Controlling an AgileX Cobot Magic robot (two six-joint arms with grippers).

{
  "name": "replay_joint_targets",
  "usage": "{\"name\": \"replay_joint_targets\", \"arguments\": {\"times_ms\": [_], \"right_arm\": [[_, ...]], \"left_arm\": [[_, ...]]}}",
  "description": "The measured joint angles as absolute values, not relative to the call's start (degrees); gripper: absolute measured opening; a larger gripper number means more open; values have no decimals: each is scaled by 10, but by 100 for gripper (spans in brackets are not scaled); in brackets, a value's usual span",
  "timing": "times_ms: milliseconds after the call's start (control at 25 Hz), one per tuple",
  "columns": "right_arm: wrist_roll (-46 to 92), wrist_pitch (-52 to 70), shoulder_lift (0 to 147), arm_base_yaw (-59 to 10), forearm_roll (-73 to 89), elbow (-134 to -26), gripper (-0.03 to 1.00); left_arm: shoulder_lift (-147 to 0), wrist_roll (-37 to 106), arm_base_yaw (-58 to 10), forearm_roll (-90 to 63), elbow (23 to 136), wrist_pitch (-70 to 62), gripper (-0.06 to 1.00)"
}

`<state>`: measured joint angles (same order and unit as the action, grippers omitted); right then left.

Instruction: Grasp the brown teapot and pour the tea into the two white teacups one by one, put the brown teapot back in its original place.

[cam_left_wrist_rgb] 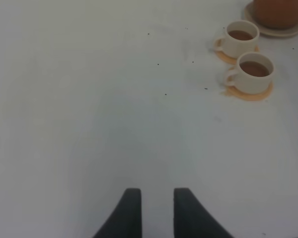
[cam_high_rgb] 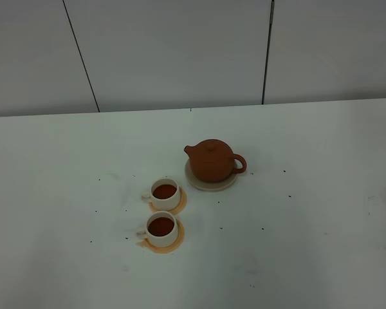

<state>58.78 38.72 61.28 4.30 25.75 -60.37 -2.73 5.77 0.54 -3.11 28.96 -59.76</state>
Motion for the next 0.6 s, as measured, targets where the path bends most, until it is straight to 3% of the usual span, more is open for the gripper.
{"name": "replay_joint_targets", "arguments": {"times_ms": [320,600], "right_arm": [[555,304,357,86,275,-407,29],[328,466,237,87,156,-390,29]], "left_arm": [[-27,58,5,-31,290,-598,23],[-27,58,5,-31,290,-598,23]]}}
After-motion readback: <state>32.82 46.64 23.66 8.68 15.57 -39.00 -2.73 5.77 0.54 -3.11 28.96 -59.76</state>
